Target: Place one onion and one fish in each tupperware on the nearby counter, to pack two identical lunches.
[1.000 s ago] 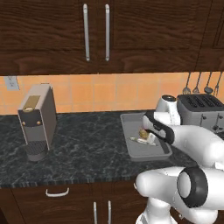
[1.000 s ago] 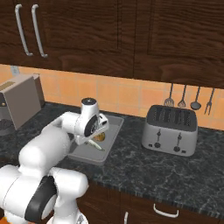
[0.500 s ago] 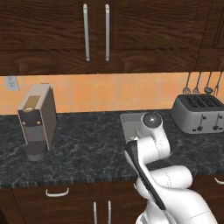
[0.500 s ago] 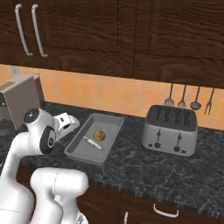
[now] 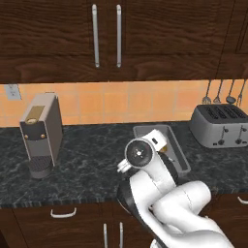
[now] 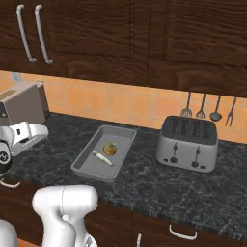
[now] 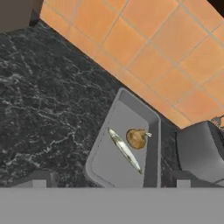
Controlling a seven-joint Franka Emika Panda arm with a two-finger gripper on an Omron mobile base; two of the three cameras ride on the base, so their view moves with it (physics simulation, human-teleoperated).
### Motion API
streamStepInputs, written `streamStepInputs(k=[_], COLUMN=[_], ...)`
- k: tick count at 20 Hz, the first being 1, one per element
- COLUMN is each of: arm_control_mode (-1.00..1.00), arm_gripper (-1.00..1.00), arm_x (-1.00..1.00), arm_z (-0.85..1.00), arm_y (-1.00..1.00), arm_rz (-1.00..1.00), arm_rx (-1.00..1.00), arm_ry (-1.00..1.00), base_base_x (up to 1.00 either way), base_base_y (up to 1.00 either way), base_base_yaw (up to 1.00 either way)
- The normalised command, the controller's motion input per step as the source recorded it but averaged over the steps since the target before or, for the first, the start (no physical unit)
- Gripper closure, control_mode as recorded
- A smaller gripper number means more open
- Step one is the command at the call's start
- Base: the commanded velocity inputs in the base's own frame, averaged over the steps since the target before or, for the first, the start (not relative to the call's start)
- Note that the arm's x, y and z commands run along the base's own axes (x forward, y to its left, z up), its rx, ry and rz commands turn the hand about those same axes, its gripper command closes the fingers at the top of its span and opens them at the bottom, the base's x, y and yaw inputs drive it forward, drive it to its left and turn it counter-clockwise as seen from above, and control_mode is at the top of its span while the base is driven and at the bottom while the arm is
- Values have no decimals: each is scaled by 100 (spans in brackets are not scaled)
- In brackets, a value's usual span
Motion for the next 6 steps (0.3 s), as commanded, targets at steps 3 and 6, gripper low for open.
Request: streamStepInputs(k=[3, 6], arm_control_mode=[-100, -100], arm_gripper=[-100, -100], arm_x=[-63, -65], arm_z=[0, 0], arm_y=[-35, -57], arm_rz=[1, 0], arm_rx=[25, 33], arm_ry=[-31, -31], base_base_x=[0, 0], base_base_y=[0, 0], base_base_yaw=[0, 0])
